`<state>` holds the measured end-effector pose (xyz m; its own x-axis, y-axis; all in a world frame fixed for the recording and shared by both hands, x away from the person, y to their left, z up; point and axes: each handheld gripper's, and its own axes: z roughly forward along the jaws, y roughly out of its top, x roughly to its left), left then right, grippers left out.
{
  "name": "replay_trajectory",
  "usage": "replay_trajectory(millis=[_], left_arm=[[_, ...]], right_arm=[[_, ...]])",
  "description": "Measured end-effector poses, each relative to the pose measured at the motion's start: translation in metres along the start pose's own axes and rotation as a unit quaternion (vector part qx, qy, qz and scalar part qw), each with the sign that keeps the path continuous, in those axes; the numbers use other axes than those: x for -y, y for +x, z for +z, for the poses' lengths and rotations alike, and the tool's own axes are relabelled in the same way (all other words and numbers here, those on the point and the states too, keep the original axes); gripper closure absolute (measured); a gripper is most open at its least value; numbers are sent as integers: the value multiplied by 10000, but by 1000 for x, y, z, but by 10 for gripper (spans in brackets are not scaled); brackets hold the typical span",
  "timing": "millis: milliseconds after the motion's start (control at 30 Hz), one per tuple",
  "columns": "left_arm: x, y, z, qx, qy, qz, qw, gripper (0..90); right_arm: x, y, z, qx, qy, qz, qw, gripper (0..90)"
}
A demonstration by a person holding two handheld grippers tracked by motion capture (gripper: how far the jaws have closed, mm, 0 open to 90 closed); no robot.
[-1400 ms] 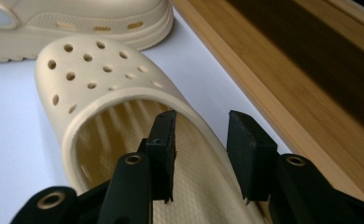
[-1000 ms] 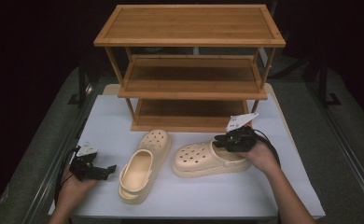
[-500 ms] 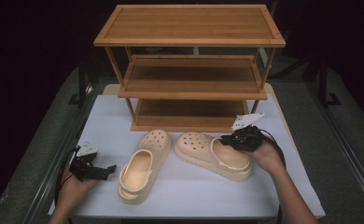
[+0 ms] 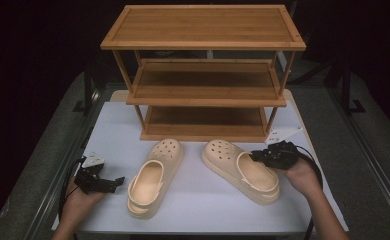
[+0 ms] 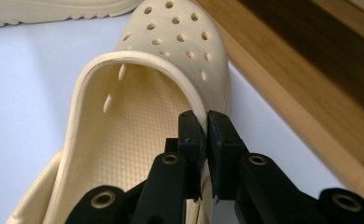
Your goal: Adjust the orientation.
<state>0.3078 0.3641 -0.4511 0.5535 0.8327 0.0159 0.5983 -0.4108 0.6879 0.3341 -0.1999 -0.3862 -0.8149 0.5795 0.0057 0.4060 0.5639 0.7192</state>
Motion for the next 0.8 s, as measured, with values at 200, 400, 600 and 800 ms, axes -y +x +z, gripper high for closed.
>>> replay_trajectory(millis=[200,400,600,800], left_arm=[[0,0,0,-1,0,0,10000,0],[0,0,0,0,3,-1,10000,0],[0,0,0,1,7,6,10000,0],[0,0,0,-4,-2,-2,10000,0]], right_arm=[[17,9,-17,54,-24,147,9999,829],[31,9,-31,-12,-465,345,9983,759],[48,3,-57,277,-751,539,9953,870],[88,-9,-54,372,-419,844,9949,897]])
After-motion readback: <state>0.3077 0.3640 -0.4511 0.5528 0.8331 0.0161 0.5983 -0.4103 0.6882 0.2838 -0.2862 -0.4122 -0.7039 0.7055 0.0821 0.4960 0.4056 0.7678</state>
